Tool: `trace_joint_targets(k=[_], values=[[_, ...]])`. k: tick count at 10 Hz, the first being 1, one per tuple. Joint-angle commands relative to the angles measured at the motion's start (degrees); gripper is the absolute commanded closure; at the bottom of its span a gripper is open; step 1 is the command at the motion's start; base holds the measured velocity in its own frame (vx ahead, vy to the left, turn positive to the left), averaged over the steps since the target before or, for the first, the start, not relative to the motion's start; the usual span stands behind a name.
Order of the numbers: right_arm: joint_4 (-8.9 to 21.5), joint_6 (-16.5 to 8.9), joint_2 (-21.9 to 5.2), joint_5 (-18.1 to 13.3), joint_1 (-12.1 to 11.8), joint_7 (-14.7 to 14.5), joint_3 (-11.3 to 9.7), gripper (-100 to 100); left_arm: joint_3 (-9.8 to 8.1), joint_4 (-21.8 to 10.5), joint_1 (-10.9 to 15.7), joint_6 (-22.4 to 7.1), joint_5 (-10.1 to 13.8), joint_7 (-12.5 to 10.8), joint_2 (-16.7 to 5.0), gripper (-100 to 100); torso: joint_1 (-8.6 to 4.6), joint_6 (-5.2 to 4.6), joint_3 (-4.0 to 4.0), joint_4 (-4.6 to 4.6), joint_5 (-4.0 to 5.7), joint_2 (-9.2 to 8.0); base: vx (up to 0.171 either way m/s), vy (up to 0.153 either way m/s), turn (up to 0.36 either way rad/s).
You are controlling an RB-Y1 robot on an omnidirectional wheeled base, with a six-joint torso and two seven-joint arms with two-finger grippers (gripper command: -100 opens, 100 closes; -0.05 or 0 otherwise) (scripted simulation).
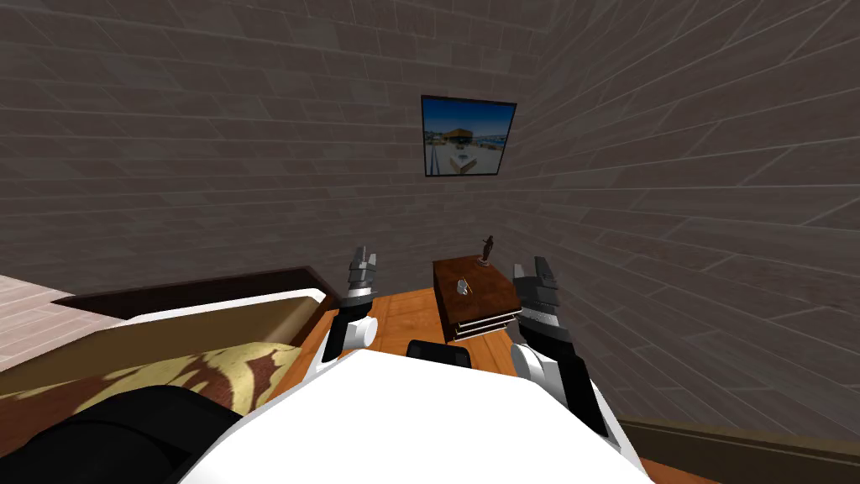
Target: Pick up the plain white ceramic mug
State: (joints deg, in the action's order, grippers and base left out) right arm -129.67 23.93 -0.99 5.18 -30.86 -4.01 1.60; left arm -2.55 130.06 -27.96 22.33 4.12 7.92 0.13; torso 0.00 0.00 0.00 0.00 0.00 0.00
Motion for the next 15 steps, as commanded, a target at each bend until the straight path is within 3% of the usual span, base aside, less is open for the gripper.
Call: trace_joint_targets(k=[1, 3, 6, 9, 12, 13, 14, 15], values=[[1.9, -1.1, -2.5, -2.1, 0.7, 0.8, 0.1, -100, 0.0, 0.0, 0.0, 0.0, 0.0, 0.0, 0.0, 0, 0.0, 0.0, 0.0, 0.0, 0.0, 0.0, -0.063, -0.042, 0.199], [3.1, -1.9, -3.7, -3.5, 1.2, 1.3, 0.1, -100, 0.0, 0.0, 0.0, 0.0, 0.0, 0.0, 0.0, 0, -0.29, 0.02, 0.19, 0.07, 0.06, -0.33, -0.091, -0.081, 0.135], [8.4, -5.0, -7.4, -9.0, 3.1, 3.4, 0.2, -100, 0.0, 0.0, 0.0, 0.0, 0.0, 0.0, 0.0, 0, -0.4, 0.02, 0.15, 0.05, 0.09, -0.26, -0.077, -0.098, 0.207], [10.7, -6.4, -8.6, -12.1, 3.9, 4.2, 0.1, -100, 0.0, 0.0, 0.0, 0.0, 0.0, 0.0, 0.0, 0, -0.36, 0.02, 0.15, 0.06, 0.08, -0.26, -0.068, -0.079, 0.148], [15.6, -9.4, -11.0, -17.2, 5.6, 5.9, -0.1, -100, -0.01, 0.0, 0.0, 0.0, 0.0, 0.0, 0.0, 0, -0.33, -0.02, 0.1, 0.04, 0.08, -0.16, -0.067, -0.077, 0.203], [15.9, -9.4, -11.0, -17.8, 5.6, 5.9, -0.1, -100, -0.01, 0.0, 0.0, 0.0, 0.0, 0.0, 0.0, 0, -0.4, 0.02, 0.12, 0.05, 0.09, -0.21, -0.078, -0.08, 0.127], [18.6, -11.1, -12.2, -20.0, 6.6, 6.8, -0.3, -100, -0.01, 0.0, 0.0, 0.0, 0.0, 0.0, 0.0, 0, -0.37, -0.03, 0.13, 0.05, 0.09, -0.22, -0.08, -0.082, 0.267], [18.7, -11.1, -12.2, -20.9, 6.6, 6.8, -0.3, -100, -0.01, 0.0, 0.0, 0.0, 0.0, 0.0, 0.0, 0, -0.38, 0.02, 0.13, 0.05, 0.09, -0.22, -0.061, -0.08, 0.129]])
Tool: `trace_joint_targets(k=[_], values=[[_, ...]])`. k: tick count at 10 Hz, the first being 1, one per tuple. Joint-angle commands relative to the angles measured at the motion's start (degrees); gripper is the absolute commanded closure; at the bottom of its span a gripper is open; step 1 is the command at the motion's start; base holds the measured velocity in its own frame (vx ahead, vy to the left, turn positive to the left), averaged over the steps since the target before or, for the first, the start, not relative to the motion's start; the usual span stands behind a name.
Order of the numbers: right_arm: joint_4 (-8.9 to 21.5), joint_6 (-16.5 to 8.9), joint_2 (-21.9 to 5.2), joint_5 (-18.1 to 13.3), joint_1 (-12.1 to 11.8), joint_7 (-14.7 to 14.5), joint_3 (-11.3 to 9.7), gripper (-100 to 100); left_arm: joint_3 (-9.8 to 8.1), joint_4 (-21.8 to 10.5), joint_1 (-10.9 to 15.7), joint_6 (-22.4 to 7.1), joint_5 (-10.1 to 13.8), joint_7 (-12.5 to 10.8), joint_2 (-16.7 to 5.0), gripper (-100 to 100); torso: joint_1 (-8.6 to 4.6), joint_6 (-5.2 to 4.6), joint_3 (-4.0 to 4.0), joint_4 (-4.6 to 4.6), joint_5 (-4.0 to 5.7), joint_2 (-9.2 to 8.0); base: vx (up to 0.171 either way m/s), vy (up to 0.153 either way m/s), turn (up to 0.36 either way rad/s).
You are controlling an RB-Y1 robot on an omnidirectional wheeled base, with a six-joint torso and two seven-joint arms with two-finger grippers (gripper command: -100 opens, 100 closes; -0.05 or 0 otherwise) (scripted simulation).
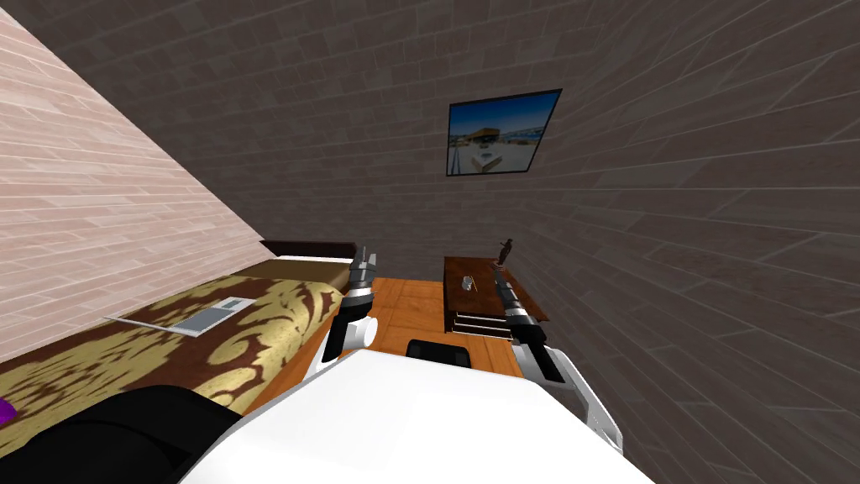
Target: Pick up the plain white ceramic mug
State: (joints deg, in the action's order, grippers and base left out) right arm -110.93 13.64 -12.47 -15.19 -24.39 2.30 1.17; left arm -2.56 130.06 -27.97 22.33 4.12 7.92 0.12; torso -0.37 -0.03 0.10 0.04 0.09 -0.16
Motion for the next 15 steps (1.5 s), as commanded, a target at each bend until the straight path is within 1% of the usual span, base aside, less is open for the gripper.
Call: trace_joint_targets(k=[1, 2, 3, 4, 5, 6, 7, 8, 9, 10, 11, 12, 13, 14, 15], values=[[2.9, -2.6, -1.9, -2.9, 1.2, 1.4, 0.0, -100, 0.0, 0.0, 0.0, 0.0, 0.0, 0.0, 0.0, 0, 0.0, 0.0, 0.0, 0.0, 0.0, 0.0, -0.083, -0.098, 0.298], [2.9, -2.6, -1.9, -3.9, 1.2, 1.4, 0.0, -100, 0.01, 0.0, 0.0, 0.0, 0.0, 0.0, 0.0, 0, -0.08, 0.05, 0.02, 0.0, 0.01, -0.04, -0.077, -0.081, 0.136], [5.2, -4.4, -2.9, -6.0, 2.3, 2.2, -0.3, -100, 0.0, 0.0, 0.0, 0.0, 0.0, 0.0, 0.0, 0, -0.02, -0.01, 0.01, 0.0, 0.01, -0.02, -0.094, -0.075, 0.253], [6.1, -4.4, -2.9, -7.3, 2.3, 2.2, -0.3, -100, 0.01, 0.0, 0.0, 0.0, 0.0, 0.0, 0.0, 0, -0.02, 0.04, 0.03, 0.01, 0.0, -0.07, -0.075, -0.067, 0.157], [9.0, -6.4, -4.0, -9.2, 3.4, 3.1, -0.7, -100, 0.0, 0.0, 0.0, 0.0, 0.0, 0.0, 0.0, 0, 0.02, -0.01, 0.01, 0.0, 0.0, -0.01, -0.104, -0.067, 0.31], [9.4, -6.4, -4.0, -10.7, 3.4, 3.1, -0.7, -100, 0.01, 0.0, 0.0, 0.0, 0.0, 0.0, 0.0, 0, 0.0, 0.04, 0.04, 0.01, 0.0, -0.09, -0.066, -0.079, 0.143], [11.8, -8.4, -5.0, -12.4, 4.6, 3.9, -1.1, -100, 0.0, 0.0, 0.0, 0.0, 0.0, 0.0, 0.0, 0, -0.03, -0.02, 0.0, 0.0, 0.0, 0.01, -0.054, -0.097, 0.306], [12.7, -8.4, -5.0, -14.1, 4.6, 3.9, -1.1, -100, 0.0, 0.0, 0.0, 0.0, 0.0, 0.0, 0.0, 0, -0.1, 0.04, -0.04, -0.01, 0.02, 0.07, -0.072, -0.074, 0.173], [12.7, -8.4, -5.0, -14.5, 4.6, 3.9, -1.1, -100, 0.0, 0.0, 0.0, 0.0, 0.0, 0.0, 0.0, 0, -0.04, -0.02, -0.03, -0.01, 0.01, 0.05, -0.044, -0.027, -0.022], [15.2, -10.5, -5.9, -16.8, 5.8, 4.6, -1.6, -100, 0.0, 0.0, 0.0, 0.0, 0.0, 0.0, 0.0, 0, 0.12, -0.03, -0.07, -0.02, -0.02, 0.12, -0.059, -0.056, 0.274], [16.2, -10.5, -5.9, -18.1, 5.8, 4.6, -1.6, -100, 0.0, 0.0, 0.0, 0.0, 0.0, 0.0, 0.0, 0, 0.05, 0.04, -0.06, -0.02, -0.02, 0.11, -0.061, -0.06, 0.21], [17.8, -12.5, -6.7, -20.1, 7.0, 5.3, -2.1, -100, 0.0, 0.0, 0.0, 0.0, 0.0, 0.0, 0.0, 0, 0.03, -0.02, -0.06, -0.02, 0.0, 0.11, -0.089, -0.058, 0.338], [19.7, -12.5, -6.7, -21.8, 7.0, 5.3, -2.1, -100, 0.0, 0.0, 0.0, 0.0, 0.0, 0.0, 0.0, 0, 0.02, 0.03, -0.02, -0.01, -0.01, 0.03, -0.082, -0.072, 0.158], [21.7, -14.6, -7.5, -23.7, 8.2, 5.9, -2.8, -100, -0.01, 0.0, 0.0, 0.0, 0.0, 0.0, 0.0, 0, -0.03, -0.04, -0.02, -0.01, 0.01, 0.04, -0.093, -0.074, 0.325], [23.3, -14.6, -7.5, -25.4, 8.2, 5.9, -2.8, -100, 0.0, 0.0, 0.0, 0.0, 0.0, 0.0, 0.0, 0, -0.06, 0.03, 0.0, 0.0, 0.01, 0.01, -0.07, -0.064, 0.155]])
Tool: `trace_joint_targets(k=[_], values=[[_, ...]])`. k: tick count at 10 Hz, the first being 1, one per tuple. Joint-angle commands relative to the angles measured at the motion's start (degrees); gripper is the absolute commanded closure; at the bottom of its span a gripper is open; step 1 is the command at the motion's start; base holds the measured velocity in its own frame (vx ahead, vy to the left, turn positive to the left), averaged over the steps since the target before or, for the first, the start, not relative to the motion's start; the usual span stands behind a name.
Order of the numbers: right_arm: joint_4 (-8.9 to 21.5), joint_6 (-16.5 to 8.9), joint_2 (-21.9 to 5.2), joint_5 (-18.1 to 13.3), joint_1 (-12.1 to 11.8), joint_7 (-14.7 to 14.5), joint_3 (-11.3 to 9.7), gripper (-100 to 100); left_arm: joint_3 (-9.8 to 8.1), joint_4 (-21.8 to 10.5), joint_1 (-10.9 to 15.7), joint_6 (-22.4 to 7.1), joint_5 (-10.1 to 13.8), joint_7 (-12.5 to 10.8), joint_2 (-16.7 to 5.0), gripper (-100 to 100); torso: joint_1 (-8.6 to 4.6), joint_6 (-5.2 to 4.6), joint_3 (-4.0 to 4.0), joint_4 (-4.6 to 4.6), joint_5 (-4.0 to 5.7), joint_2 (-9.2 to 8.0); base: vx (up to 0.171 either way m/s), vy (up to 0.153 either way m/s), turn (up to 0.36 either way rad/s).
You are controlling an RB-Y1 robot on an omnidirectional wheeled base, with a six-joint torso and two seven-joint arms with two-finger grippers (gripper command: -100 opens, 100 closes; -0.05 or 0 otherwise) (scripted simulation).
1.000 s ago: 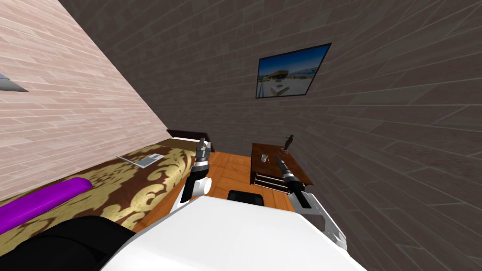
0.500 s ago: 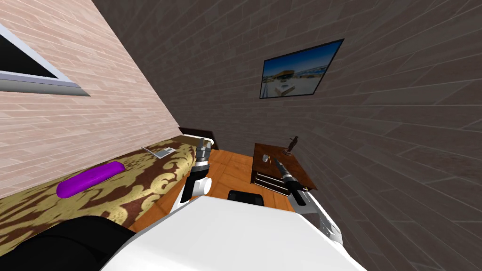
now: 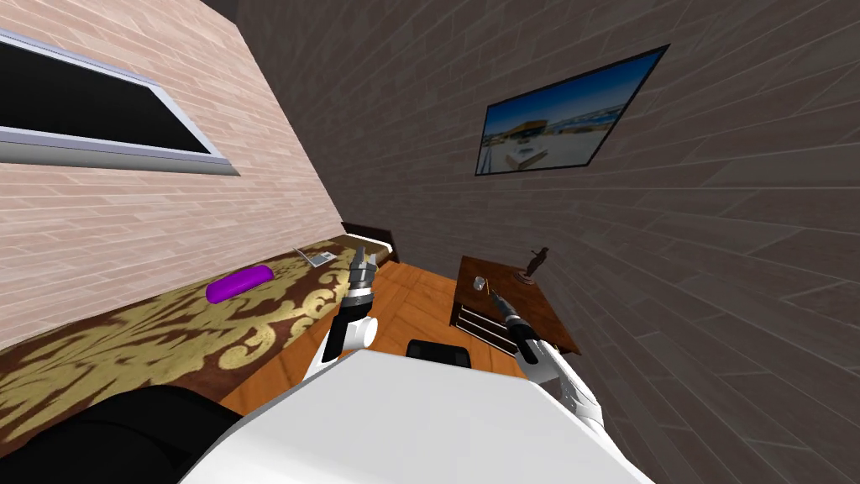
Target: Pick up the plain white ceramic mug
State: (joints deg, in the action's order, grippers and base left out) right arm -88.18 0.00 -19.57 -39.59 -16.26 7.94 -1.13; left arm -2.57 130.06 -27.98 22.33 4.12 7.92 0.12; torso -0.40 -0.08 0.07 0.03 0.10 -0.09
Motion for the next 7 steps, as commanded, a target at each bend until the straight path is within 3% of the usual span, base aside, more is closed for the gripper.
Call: trace_joint_targets(k=[1, 2, 3, 4, 5, 6, 7], values=[[2.9, -2.9, -1.0, -2.9, 1.3, 0.7, -1.2, -100, 0.0, 0.0, 0.0, 0.0, 0.0, 0.0, 0.0, 0, 0.0, 0.0, 0.0, 0.0, 0.0, 0.0, -0.065, -0.06, 0.221], [4.1, -3.1, -1.0, -4.7, 1.3, 0.7, -1.2, -100, 0.01, 0.0, 0.0, 0.0, 0.0, 0.0, 0.0, 0, 0.01, 0.05, -0.02, -0.01, 0.0, 0.04, -0.061, -0.062, 0.222], [6.7, -5.2, -1.7, -6.7, 2.5, 1.2, -2.0, -100, 0.0, 0.0, 0.0, 0.0, 0.0, 0.0, 0.0, 0, 0.0, 0.02, -0.04, -0.01, 0.0, 0.06, -0.079, -0.075, 0.333], [7.7, -5.2, -1.7, -8.4, 2.5, 1.2, -2.0, -100, 0.0, 0.0, 0.0, 0.0, 0.0, 0.0, 0.0, 0, -0.04, 0.05, -0.02, 0.0, 0.01, 0.02, -0.061, -0.057, 0.164], [10.1, -7.2, -2.2, -10.4, 3.7, 1.5, -2.8, -100, 0.0, 0.0, 0.0, 0.0, 0.0, 0.0, 0.0, 0, 0.0, -0.01, -0.03, -0.01, 0.0, 0.06, -0.082, -0.061, 0.264], [11.0, -7.3, -2.2, -11.6, 3.7, 1.5, -2.8, -100, 0.0, 0.0, 0.0, 0.0, 0.0, 0.0, 0.0, 0, -0.02, 0.04, -0.01, 0.0, -0.01, 0.02, -0.071, -0.049, 0.177], [13.7, -9.4, -2.7, -13.9, 4.9, 1.7, -3.8, -100, 0.0, 0.0, 0.0, 0.0, 0.0, 0.0, 0.0, 0, 0.03, -0.01, -0.03, -0.01, 0.0, 0.05, -0.067, -0.055, 0.315]])
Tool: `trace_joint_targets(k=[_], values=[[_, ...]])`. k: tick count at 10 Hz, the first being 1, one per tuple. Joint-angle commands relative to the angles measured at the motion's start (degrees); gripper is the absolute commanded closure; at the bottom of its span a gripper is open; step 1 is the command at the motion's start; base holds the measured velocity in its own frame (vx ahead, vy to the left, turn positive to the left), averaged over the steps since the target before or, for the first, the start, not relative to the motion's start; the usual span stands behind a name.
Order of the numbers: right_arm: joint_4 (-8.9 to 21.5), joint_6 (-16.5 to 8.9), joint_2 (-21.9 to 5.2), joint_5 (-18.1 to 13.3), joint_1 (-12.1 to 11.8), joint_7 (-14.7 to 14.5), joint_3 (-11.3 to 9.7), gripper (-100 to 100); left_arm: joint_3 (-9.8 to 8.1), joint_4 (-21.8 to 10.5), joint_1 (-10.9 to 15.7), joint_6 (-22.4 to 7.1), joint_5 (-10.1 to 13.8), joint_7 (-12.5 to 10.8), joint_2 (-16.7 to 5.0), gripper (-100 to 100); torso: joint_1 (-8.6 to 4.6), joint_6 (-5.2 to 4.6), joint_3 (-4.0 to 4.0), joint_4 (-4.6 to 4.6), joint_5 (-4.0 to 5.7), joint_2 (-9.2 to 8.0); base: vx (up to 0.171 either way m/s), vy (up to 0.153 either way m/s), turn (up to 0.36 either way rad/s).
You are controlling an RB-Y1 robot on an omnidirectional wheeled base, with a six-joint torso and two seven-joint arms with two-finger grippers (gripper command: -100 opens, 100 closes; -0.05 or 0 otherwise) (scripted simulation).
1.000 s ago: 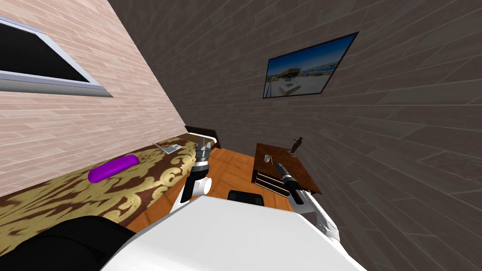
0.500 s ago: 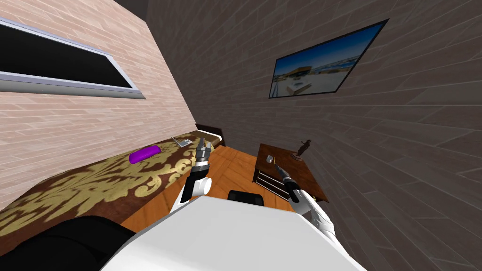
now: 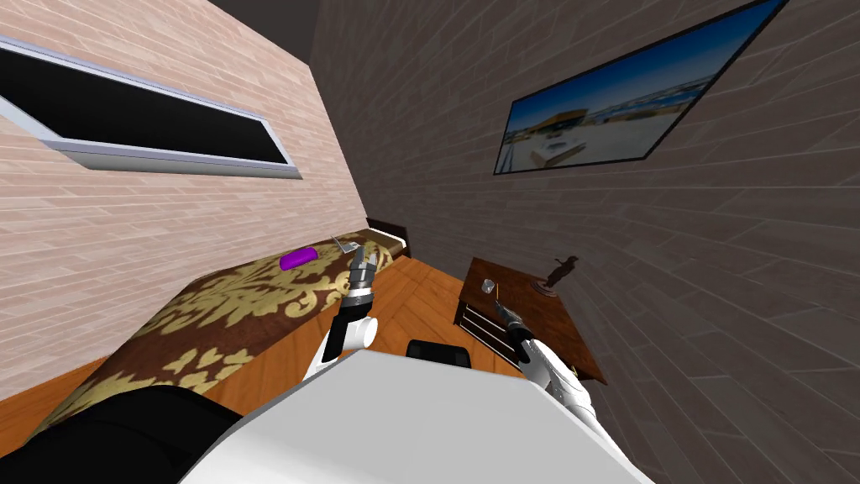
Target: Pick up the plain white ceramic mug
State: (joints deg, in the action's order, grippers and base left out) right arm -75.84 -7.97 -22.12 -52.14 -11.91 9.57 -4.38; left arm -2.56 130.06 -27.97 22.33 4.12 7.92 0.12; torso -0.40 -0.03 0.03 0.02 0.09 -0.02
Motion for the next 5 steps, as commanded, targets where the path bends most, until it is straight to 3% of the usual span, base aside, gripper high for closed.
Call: trace_joint_targets(k=[1, 2, 3, 4, 5], values=[[2.5, -1.5, -0.2, -2.9, 0.6, 0.1, -0.5, -100, 0.0, 0.0, 0.0, 0.0, 0.0, 0.0, 0.0, 0, 0.0, 0.0, 0.0, 0.0, 0.0, 0.0, -0.053, -0.049, 0.163], [4.2, -3.6, -0.6, -4.5, 1.8, 0.2, -1.5, -100, -0.01, 0.0, 0.0, 0.0, 0.0, 0.0, 0.0, 0, 0.02, -0.07, -0.03, -0.01, 0.0, 0.05, -0.057, -0.043, 0.282], [6.1, -3.6, -0.6, -6.2, 1.8, 0.2, -1.5, -100, 0.0, 0.0, 0.0, 0.0, 0.0, 0.0, 0.0, 0, 0.03, -0.01, -0.03, -0.01, 0.0, 0.06, -0.047, -0.046, 0.178], [8.6, -5.3, -0.9, -9.3, 3.0, 0.2, -2.6, -100, -0.01, 0.0, 0.0, 0.0, 0.0, 0.0, 0.0, 0, 0.03, -0.07, -0.05, -0.03, 0.0, 0.09, -0.054, -0.05, 0.312], [9.5, -5.6, -0.9, -9.8, 3.0, 0.2, -2.6, -100, 0.0, 0.0, 0.0, 0.0, 0.0, 0.0, 0.0, 0, 0.0, -0.01, -0.05, -0.02, 0.0, 0.09, -0.045, -0.047, 0.147]])
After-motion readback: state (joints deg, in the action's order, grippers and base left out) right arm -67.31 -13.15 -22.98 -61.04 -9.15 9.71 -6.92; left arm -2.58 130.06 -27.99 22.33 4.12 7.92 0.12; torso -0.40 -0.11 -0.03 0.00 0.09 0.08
